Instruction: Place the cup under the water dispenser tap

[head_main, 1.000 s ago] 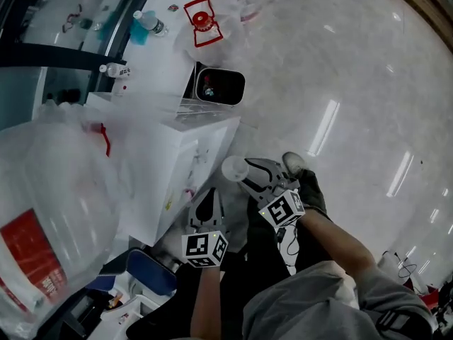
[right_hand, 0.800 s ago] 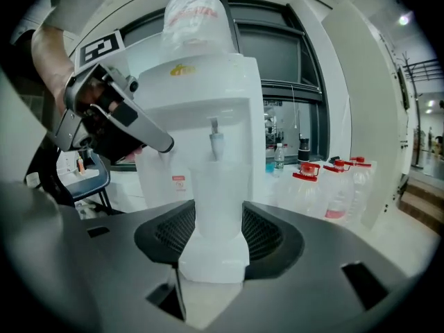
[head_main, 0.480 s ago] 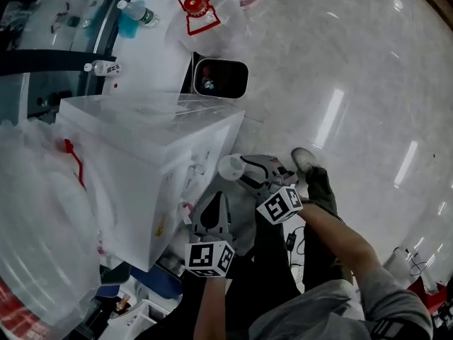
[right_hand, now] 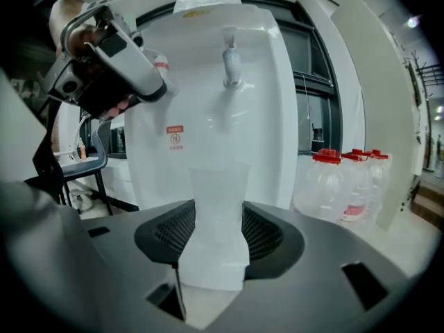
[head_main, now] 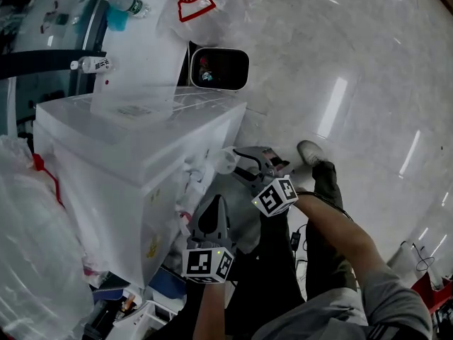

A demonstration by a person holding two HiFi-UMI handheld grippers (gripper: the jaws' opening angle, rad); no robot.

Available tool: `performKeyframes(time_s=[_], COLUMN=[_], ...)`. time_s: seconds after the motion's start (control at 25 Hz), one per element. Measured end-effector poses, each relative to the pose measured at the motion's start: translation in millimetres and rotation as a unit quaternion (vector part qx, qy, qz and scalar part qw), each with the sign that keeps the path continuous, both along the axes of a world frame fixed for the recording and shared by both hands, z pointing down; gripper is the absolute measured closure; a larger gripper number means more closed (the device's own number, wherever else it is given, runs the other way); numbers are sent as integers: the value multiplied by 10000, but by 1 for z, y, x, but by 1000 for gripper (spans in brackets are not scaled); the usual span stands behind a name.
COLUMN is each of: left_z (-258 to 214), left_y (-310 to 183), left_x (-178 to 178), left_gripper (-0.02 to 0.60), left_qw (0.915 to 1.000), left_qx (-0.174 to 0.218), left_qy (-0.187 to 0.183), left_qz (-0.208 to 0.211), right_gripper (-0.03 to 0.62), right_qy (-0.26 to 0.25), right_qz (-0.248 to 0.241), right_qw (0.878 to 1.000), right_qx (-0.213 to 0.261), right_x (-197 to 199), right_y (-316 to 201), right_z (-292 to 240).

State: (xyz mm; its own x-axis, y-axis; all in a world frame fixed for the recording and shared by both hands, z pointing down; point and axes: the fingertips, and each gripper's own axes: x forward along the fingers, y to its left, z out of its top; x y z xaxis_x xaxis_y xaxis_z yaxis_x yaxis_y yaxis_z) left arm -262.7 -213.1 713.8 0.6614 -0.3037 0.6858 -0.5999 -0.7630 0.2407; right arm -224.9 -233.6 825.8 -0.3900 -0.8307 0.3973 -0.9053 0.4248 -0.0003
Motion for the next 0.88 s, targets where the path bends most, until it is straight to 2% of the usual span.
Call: performKeyframes(time_s=[0.88], left_z=[15], left_y=[13], left_x=[-16], left_gripper=[574], left_qw=[9998], left_qx=[-146], left_qy=[-84], left_qz=[-125], right_gripper=[382], right_qy=[78], right_qz=[-378], right_qw=[9993], right_qx=[-9], right_x=[-23], right_y=[-31], right_z=[39])
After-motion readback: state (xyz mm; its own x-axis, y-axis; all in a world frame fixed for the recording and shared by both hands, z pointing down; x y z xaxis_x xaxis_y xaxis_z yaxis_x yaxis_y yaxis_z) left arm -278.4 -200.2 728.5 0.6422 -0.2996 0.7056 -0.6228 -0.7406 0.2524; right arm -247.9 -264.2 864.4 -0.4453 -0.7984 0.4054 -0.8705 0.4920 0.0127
